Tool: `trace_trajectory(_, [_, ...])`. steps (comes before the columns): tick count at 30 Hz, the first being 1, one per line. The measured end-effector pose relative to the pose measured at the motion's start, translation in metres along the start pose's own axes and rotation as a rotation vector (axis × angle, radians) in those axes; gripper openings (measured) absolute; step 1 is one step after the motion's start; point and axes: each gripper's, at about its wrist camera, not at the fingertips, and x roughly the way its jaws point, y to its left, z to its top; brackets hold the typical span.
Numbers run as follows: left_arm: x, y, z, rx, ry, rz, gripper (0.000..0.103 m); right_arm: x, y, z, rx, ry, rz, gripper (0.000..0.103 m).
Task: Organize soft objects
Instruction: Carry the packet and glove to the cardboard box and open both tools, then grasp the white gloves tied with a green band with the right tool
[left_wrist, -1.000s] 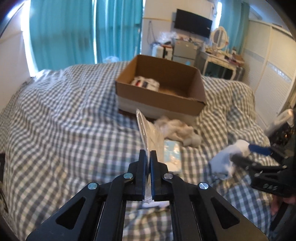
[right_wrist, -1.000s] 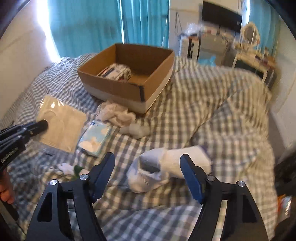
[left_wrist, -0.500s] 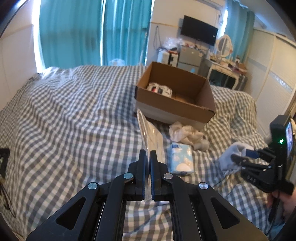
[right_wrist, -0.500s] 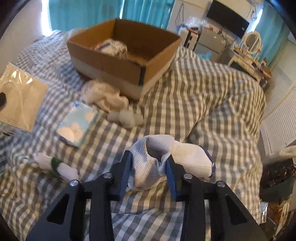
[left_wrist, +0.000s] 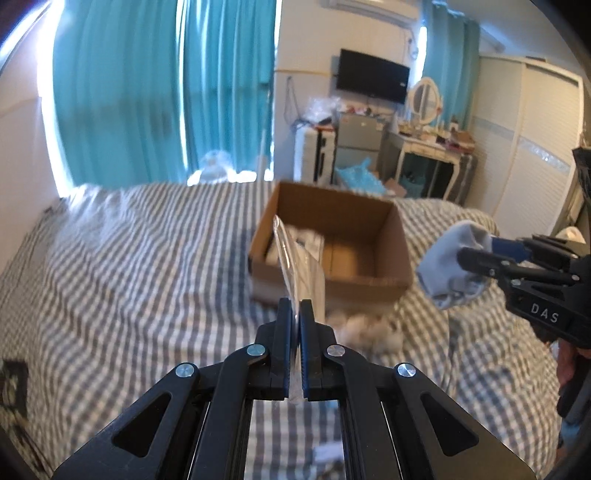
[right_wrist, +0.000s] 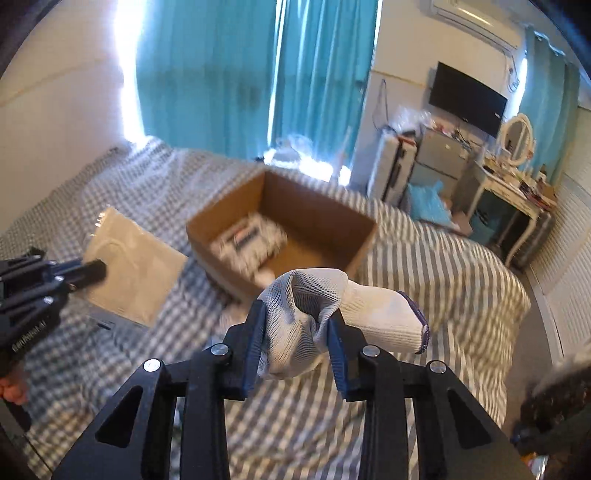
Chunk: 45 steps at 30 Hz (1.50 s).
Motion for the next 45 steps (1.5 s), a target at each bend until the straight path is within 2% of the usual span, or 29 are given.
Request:
trace_trajectory(7, [0.04,-0.009,0.059,0.009,-0.04,-0.024,0.003,0.036,-0.017,0.058,0.0,-0.055,0.046,0.032])
trace_trajectory(11, [0.075,-0.013,0.078,0.012,-0.029,-0.03,0.003,0.074,-0.028,0.071,0.01,-0.056,0.075,0.035])
trace_trajectory(14, [0.103,-0.017,0.082,0.037,-0.012,-0.019,0.003,0.103,-0.037,0.074,0.039,-0.05,0.08,0.045])
trace_trajectory(18, [0.135,-0.024,0.081,0.07,0.012,-0.036,0.008,0.116,-0.05,0.07,0.069,-0.08,0.088,0.062])
trace_trajectory(22, [0.149,-0.033,0.076,0.111,0.043,-0.036,0.011,0.112,-0.062,0.063,0.09,-0.109,0.079,0.065])
trace_trajectory(23, [0.15,-0.036,0.074,0.124,0.057,-0.031,0.015,0.107,-0.064,0.061,0.09,-0.115,0.069,0.065])
trace_trajectory(25, [0.146,-0.042,0.07,0.146,0.062,-0.017,0.03,0.094,-0.067,0.056,0.1,-0.118,0.056,0.072])
trace_trajectory(27, [0.131,-0.048,0.064,0.169,0.032,-0.002,0.062,0.079,-0.069,0.052,0.104,-0.115,0.048,0.075])
trace_trajectory(28, [0.122,-0.05,0.064,0.168,0.011,0.015,0.066,0.068,-0.067,0.05,0.099,-0.113,0.043,0.075])
trace_trajectory(31, [0.09,-0.05,0.069,0.147,-0.038,0.017,0.068,0.032,-0.061,0.047,0.066,-0.115,0.003,0.081])
trace_trajectory(37, [0.023,-0.038,0.072,0.124,-0.074,0.034,0.069,-0.041,-0.042,0.033,0.04,-0.115,-0.047,0.081])
trace_trajectory(41, [-0.022,-0.029,0.05,0.156,-0.105,0.077,0.077,-0.069,-0.024,0.013,0.029,-0.097,-0.058,0.081])
trace_trajectory(45, [-0.042,-0.018,0.01,0.161,-0.076,0.105,0.077,-0.069,0.001,-0.026,0.038,-0.046,-0.007,0.081])
